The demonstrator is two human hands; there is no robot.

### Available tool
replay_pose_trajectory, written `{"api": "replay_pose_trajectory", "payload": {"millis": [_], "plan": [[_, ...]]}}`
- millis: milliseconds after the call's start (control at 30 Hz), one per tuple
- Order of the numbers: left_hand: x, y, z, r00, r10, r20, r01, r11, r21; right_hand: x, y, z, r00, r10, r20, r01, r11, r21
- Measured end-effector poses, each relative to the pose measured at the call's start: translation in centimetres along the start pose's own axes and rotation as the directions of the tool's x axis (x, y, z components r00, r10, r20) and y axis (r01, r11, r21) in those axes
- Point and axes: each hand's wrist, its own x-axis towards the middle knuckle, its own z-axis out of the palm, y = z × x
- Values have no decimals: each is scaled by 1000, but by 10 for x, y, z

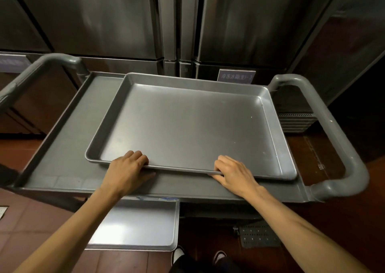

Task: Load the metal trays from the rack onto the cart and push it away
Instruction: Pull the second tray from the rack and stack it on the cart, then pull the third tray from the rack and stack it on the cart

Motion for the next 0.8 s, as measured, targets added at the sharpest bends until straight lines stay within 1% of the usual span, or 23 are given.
{"api": "replay_pose_trajectory", "payload": {"millis": [100,233,333,433,467,533,600,667,800], "plan": [[-20,20,4,998,-9,-66,7,1000,-19,-4,-2,-2,997,-68,-33,68,998,15],[-41,42,8,981,-68,-182,55,996,-73,-9,-20,5,960,-237,-147,244,969,30],[-56,57,10,986,-47,-160,31,995,-98,-10,-31,9,927,-320,-197,335,941,42],[-75,69,18,997,-41,-70,33,994,-105,-16,-42,13,888,-381,-256,411,909,73],[-79,71,22,998,-54,-45,49,993,-105,-19,-45,17,878,-408,-251,442,892,96],[-89,77,30,997,-81,6,81,991,-111,-27,-50,26,863,-470,-186,497,856,144],[-98,83,36,994,-86,66,94,989,-116,-35,-54,36,866,-491,-98,501,847,177],[-109,89,47,988,-90,127,106,987,-123,-46,-54,49,859,-511,-37,509,843,174],[-127,95,76,968,-132,213,163,978,-132,-55,-57,88,795,-605,50,586,787,194]]}}
